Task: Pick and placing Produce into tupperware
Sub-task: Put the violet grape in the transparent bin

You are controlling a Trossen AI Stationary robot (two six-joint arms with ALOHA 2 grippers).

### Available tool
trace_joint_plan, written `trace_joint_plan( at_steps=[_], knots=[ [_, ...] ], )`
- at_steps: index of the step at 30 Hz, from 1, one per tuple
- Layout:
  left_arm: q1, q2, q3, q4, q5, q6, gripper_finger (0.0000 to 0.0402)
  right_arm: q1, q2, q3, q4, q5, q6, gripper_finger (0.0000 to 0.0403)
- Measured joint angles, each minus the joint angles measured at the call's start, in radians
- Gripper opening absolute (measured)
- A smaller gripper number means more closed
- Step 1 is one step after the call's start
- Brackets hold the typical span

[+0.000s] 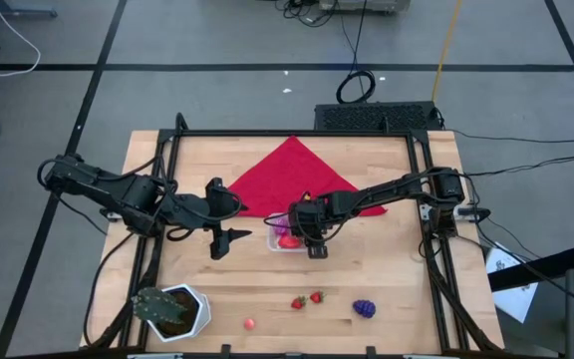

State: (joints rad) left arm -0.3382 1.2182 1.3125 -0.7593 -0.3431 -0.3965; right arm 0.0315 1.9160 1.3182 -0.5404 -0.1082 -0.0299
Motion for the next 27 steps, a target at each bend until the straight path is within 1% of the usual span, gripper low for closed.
trace_joint_plan(
  at_steps=[3,6,12,18,22,27],
  knots=[
    [0.000,0.000,0.000,0.000,0.000,0.000,0.0296,0.000,0.000,0.000,0.007,0.001,-0.010,0.0203],
    [0.000,0.000,0.000,0.000,0.000,0.000,0.0296,0.000,-0.008,0.000,0.006,0.001,-0.011,0.0215],
    [0.000,0.000,0.000,0.000,0.000,0.000,0.0296,0.004,-0.054,0.001,-0.019,0.004,-0.012,0.0213],
    [0.000,0.000,0.000,0.001,0.001,0.000,0.0296,0.017,-0.153,0.001,-0.035,0.006,0.021,0.0211],
    [0.000,0.000,0.000,0.002,0.001,0.000,0.0296,0.076,-0.238,0.001,-0.085,0.001,0.083,0.0211],
    [0.000,0.000,0.000,0.004,0.002,0.000,0.0296,0.213,-0.318,0.001,-0.165,-0.004,0.154,0.0211]
  ],
)
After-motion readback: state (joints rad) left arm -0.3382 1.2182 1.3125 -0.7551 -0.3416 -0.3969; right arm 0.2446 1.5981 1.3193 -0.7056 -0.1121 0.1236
